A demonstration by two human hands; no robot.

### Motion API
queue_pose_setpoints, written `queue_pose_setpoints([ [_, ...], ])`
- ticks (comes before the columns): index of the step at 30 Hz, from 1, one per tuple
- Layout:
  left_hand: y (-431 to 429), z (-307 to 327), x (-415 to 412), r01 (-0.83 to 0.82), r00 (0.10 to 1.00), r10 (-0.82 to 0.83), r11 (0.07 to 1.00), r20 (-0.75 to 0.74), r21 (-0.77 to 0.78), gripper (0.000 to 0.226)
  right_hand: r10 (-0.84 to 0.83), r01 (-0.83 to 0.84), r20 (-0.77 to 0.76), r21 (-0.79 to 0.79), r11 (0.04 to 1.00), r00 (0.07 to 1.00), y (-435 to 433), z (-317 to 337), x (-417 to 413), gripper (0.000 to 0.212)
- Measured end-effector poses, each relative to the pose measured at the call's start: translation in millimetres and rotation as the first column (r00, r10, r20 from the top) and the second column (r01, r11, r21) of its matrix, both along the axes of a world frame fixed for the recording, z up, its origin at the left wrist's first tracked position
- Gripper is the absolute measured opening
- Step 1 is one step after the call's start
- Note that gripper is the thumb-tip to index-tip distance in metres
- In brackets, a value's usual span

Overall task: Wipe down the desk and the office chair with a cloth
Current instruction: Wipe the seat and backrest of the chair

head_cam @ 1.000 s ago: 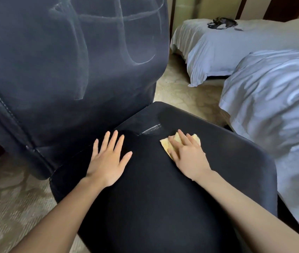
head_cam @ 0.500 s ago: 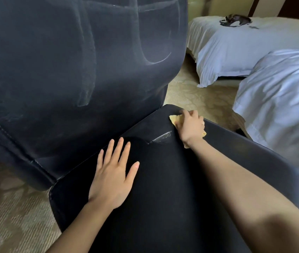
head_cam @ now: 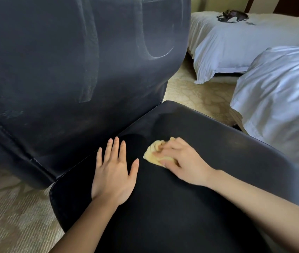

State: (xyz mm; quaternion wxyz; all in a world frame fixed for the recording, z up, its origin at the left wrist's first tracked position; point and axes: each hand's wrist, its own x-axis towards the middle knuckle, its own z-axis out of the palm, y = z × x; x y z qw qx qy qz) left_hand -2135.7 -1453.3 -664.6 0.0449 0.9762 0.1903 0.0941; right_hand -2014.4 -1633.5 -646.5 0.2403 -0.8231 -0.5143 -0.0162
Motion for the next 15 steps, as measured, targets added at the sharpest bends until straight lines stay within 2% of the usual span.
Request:
queue_pose_setpoints([
  [3, 0, 1, -1, -0.002, 1.0, 0.002, 1.0, -0.011, -0.005, 0.072, 0.163, -0.164, -0.037, -0.029, 0.986, 0.986, -22, 6, -22, 0.022],
  [6, 0, 1, -2, -0.001, 1.0, 0.001, 1.0, -0.005, -0.016, 0.07, 0.305, -0.298, 0.062, -0.098, 0.949, 0.95, -32, 11, -24, 0.024],
  [8, 0, 1, -2, 0.0, 1.0, 0.0, 1.0, 0.007, -0.015, 0.068, 0.299, -0.286, 0.129, -0.109, 0.952, 0.945, -30, 12, -13, 0.025],
  [12, -1, 2, -2, 0.006, 1.0, -0.005, 1.0, 0.021, -0.022, 0.066, -0.011, 0.021, 0.162, -0.059, 0.998, 0.987, -16, 10, 27, 0.022],
  [15, -2, 2, -2, 0.014, 0.999, -0.013, 0.999, 0.035, -0.029, 0.066, -0.269, 0.287, 0.163, -0.095, 0.953, 0.949, -8, 8, 71, 0.025],
])
